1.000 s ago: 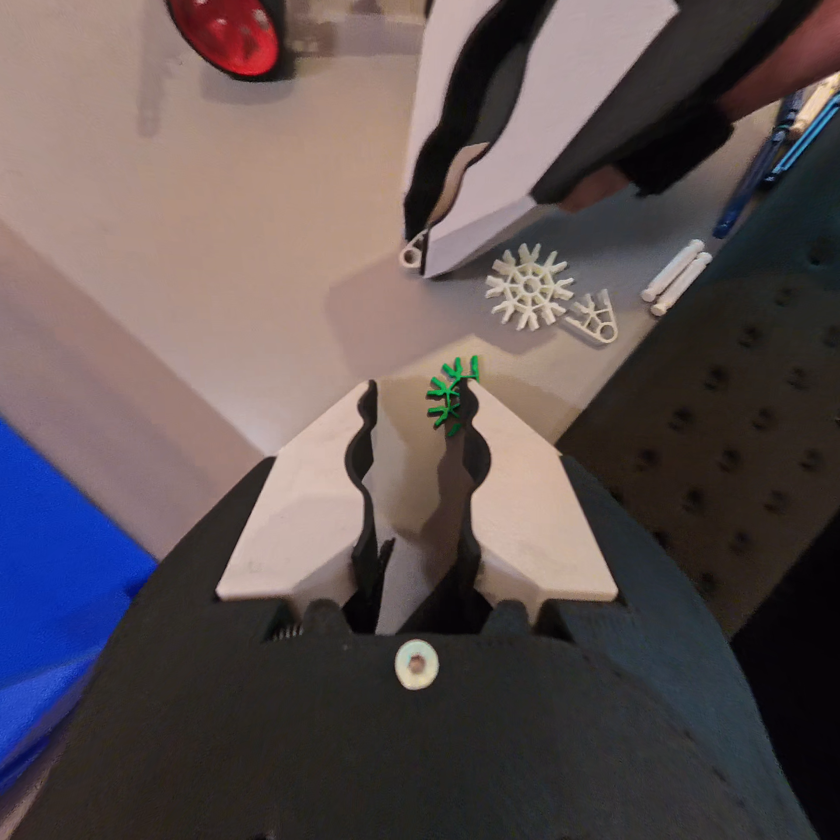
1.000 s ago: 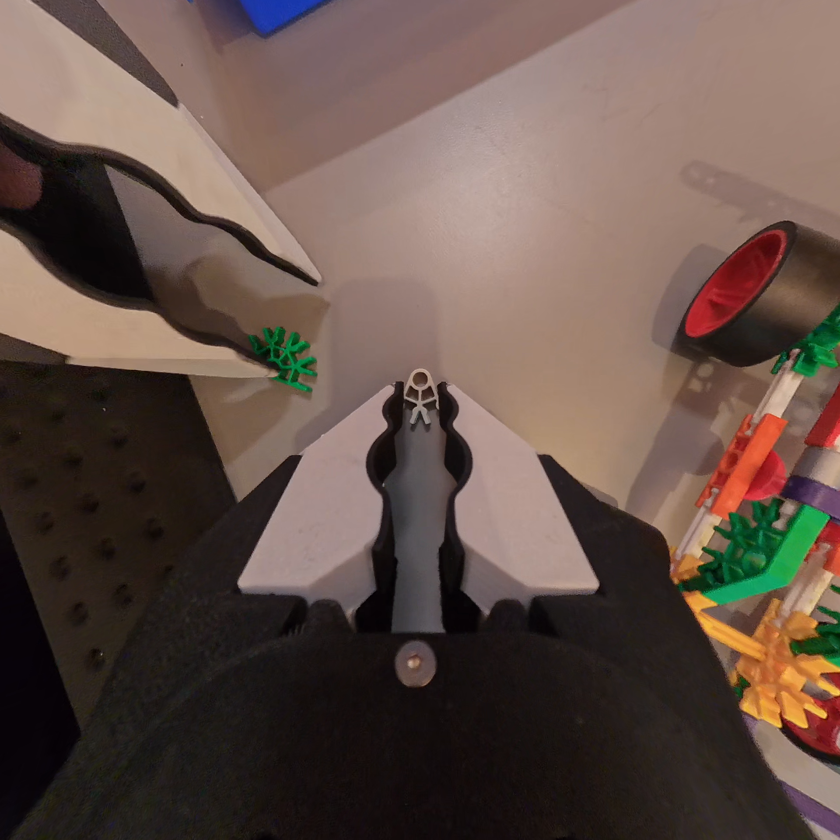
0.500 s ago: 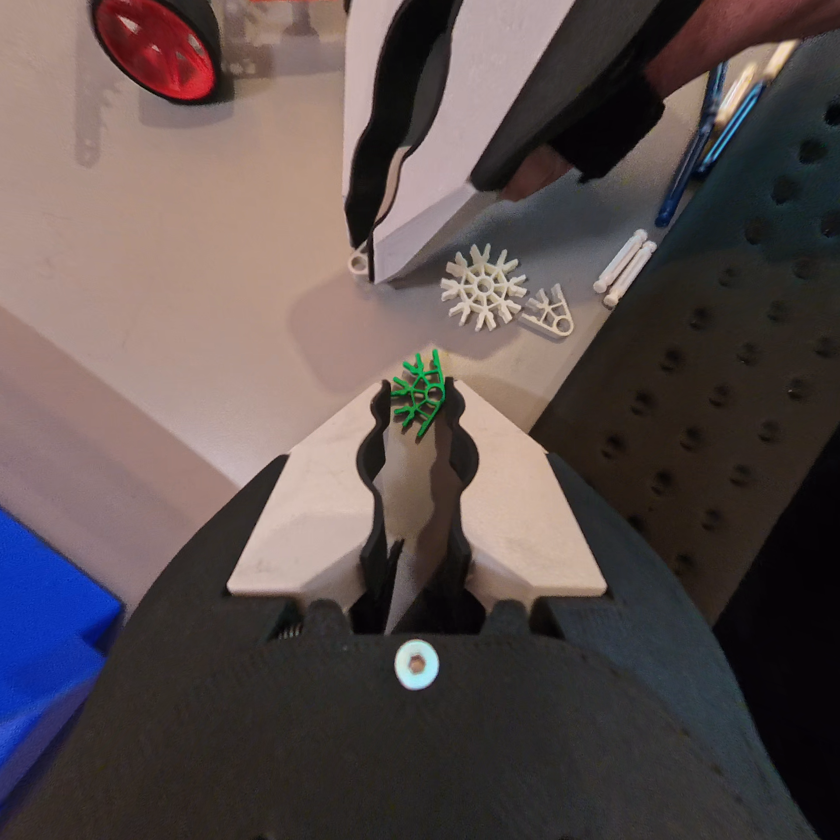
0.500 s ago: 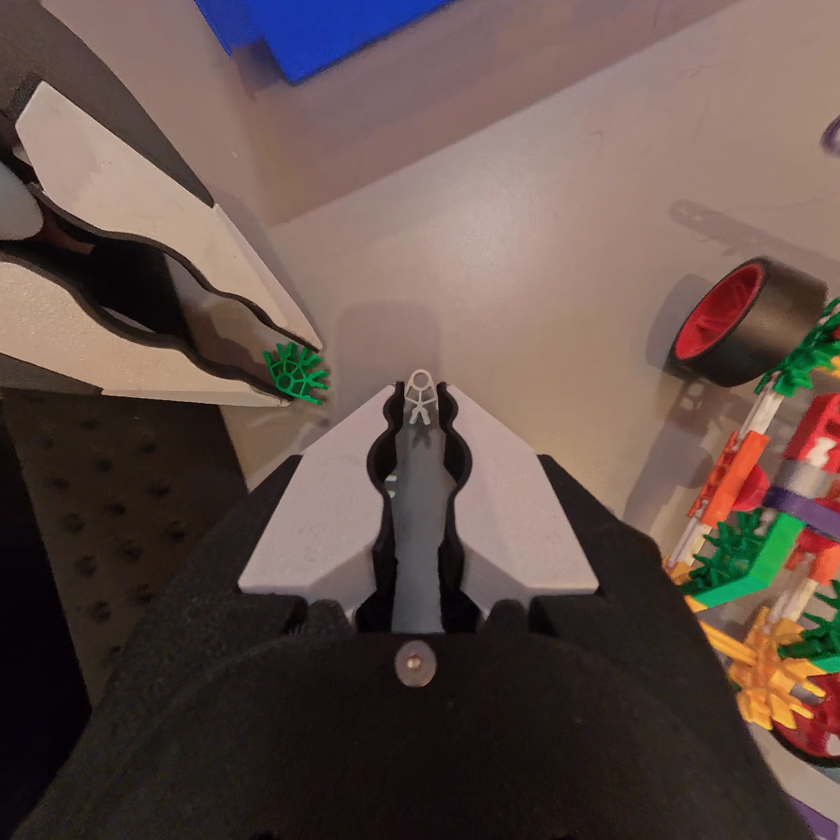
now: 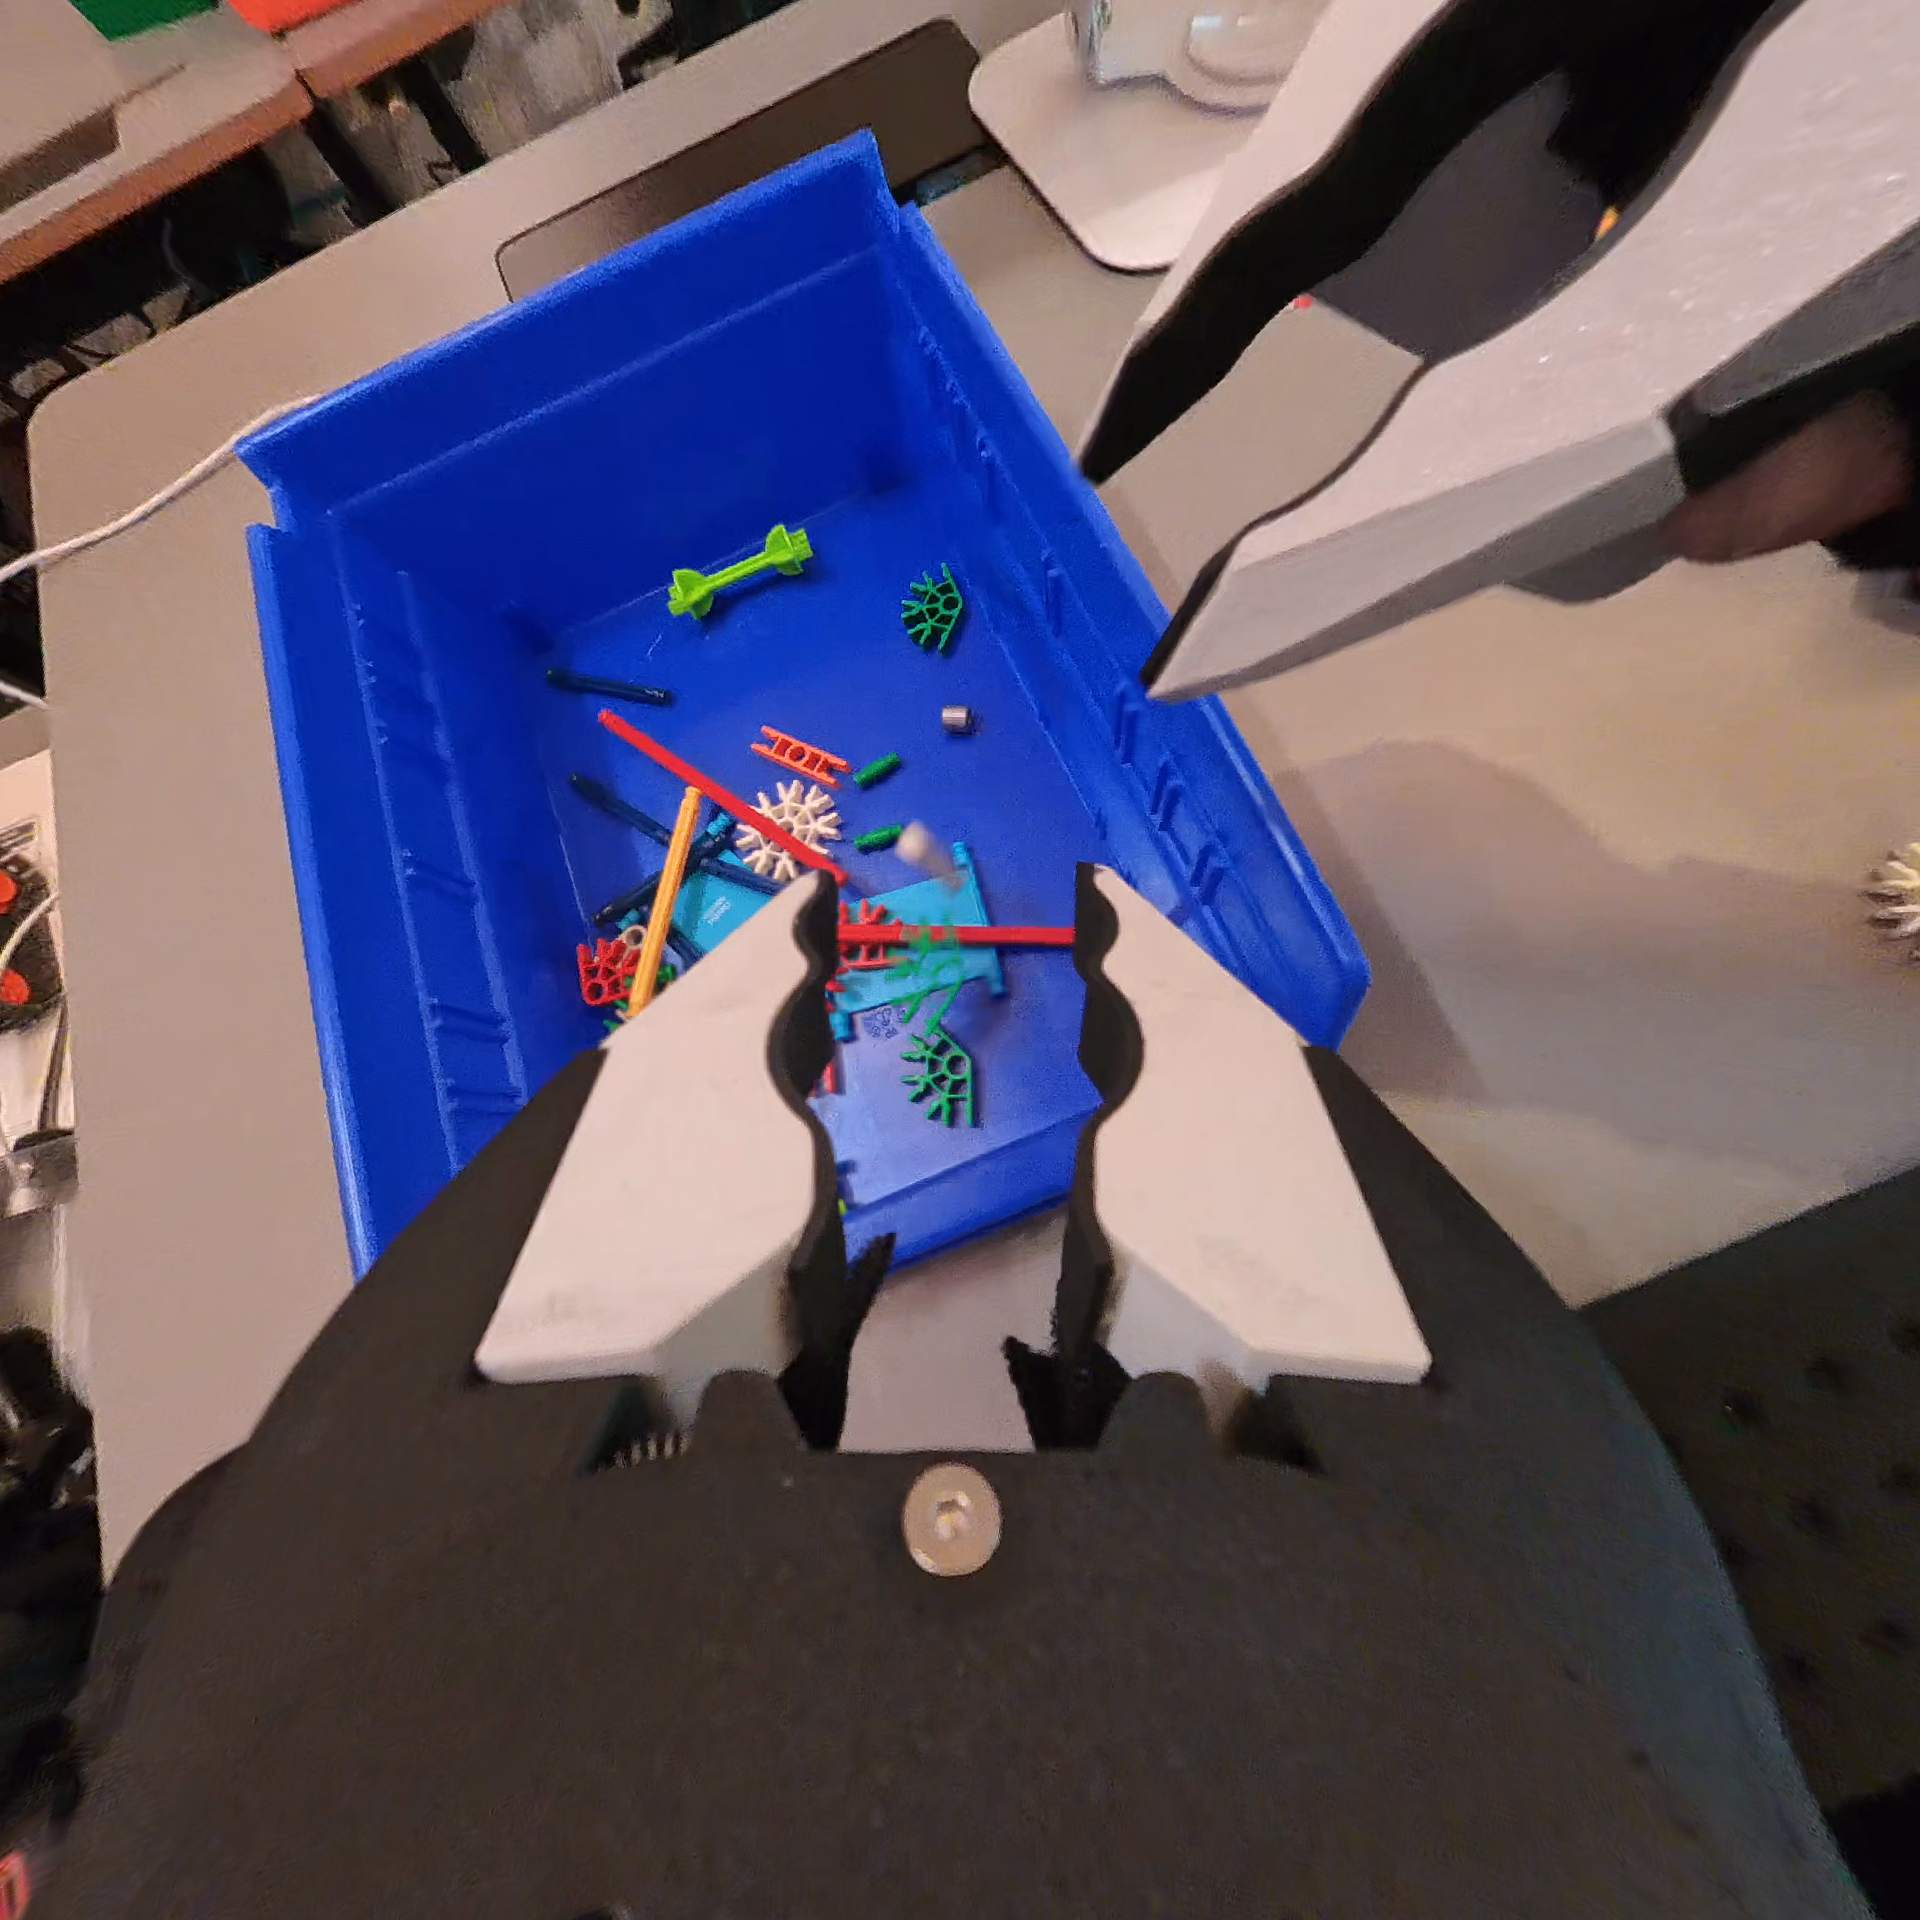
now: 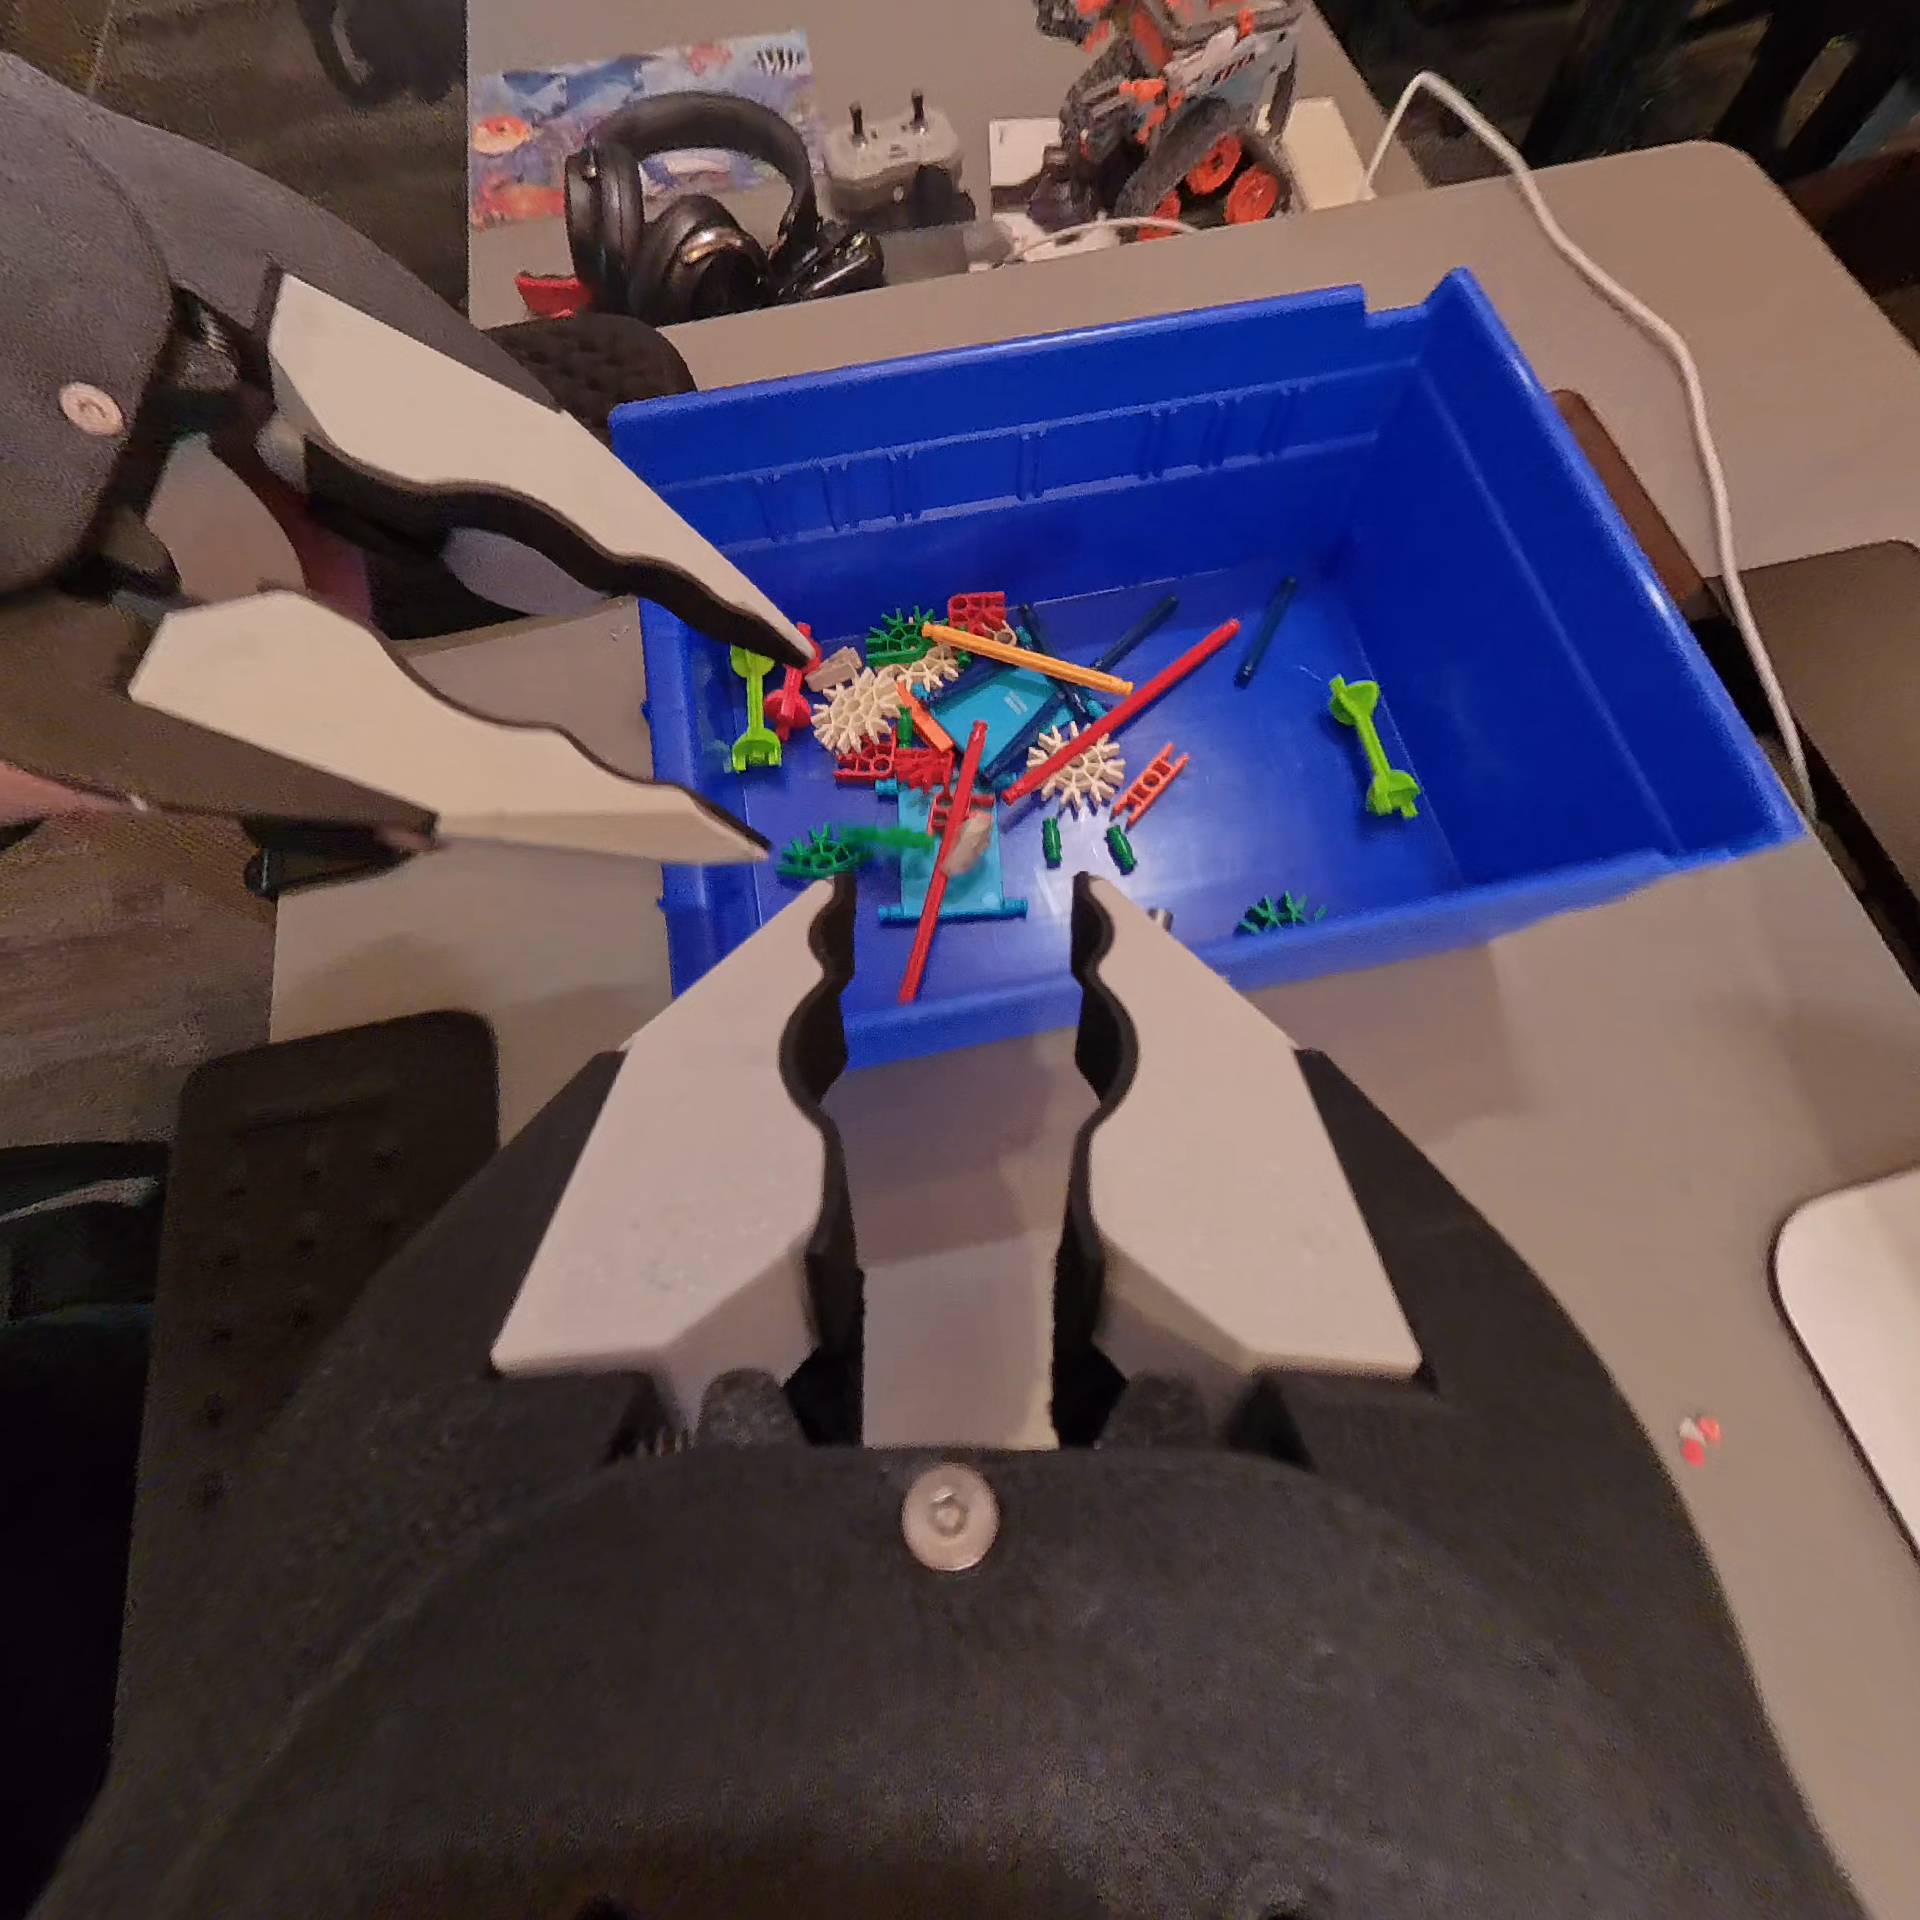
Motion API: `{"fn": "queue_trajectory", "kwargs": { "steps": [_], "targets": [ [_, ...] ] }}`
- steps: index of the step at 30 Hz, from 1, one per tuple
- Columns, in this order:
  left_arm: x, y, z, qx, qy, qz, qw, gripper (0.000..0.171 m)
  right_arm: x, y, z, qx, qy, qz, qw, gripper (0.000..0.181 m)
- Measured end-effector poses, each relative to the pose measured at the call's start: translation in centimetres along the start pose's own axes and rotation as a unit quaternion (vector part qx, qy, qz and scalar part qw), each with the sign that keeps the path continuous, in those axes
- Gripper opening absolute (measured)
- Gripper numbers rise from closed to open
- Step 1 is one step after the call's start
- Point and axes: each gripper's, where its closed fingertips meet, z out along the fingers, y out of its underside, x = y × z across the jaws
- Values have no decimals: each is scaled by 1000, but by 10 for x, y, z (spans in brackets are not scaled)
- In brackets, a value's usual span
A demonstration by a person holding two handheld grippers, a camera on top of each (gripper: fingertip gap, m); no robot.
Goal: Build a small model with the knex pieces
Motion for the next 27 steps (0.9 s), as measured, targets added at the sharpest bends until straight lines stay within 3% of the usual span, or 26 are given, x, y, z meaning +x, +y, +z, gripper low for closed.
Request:
{"fn": "queue_trajectory", "kwargs": {
  "steps": [3,6,9,12,16,20,23,27],
  "targets": [
    [25,-2,-15,19,12,27,999,42,-1,31,-38,5,14,10,1000,31],
    [87,-15,-22,39,90,72,993,41,-7,91,-87,-17,16,40,999,32],
    [165,-19,-8,31,195,117,973,44,-26,165,-122,-70,-6,55,996,36],
    [219,-8,18,4,252,202,946,43,-47,215,-136,-109,-19,78,991,39],
    [268,11,43,-22,344,255,904,43,-70,243,-137,-115,-12,111,987,38],
    [282,29,60,-58,369,277,885,44,-83,249,-137,-99,-1,128,987,34],
    [281,35,68,-71,375,241,892,29,-86,250,-135,-88,4,129,988,32],
    [251,31,79,-82,332,190,920,26,-82,247,-130,-87,14,122,989,34]
  ]
}}
